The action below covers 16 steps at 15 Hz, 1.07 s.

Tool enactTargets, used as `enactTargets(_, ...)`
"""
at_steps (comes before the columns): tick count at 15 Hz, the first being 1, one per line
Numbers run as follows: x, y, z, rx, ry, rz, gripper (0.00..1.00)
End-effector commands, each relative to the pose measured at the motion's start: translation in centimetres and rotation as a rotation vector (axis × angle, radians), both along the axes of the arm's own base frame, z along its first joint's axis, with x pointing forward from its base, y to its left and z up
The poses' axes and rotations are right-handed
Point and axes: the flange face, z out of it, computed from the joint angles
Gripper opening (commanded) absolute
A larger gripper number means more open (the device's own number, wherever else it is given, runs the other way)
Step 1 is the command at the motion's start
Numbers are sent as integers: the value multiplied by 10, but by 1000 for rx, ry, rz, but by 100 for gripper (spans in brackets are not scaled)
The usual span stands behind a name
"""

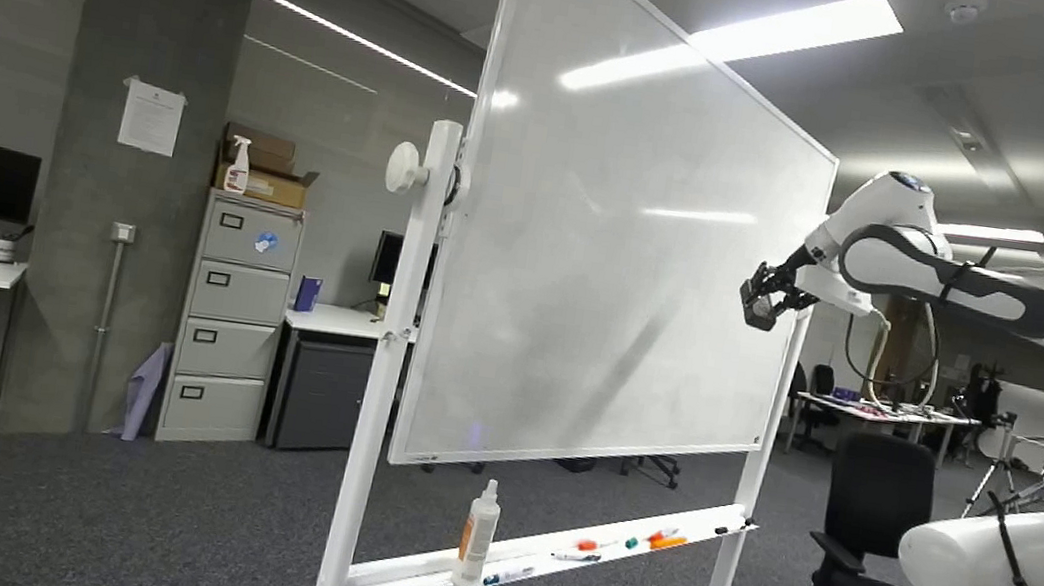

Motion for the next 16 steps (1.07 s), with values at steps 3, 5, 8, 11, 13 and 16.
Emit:
enactTargets(3,-5,-73,-26,190,91,-248,31)
enactTargets(5,-9,-97,-40,275,90,-327,31)
enactTargets(8,-11,-127,-62,390,92,-451,31)
enactTargets(11,-8,-149,-86,473,74,-595,31)
enactTargets(13,-3,-160,-104,506,47,-689,31)
enactTargets(16,6,-177,-125,548,19,-776,31)
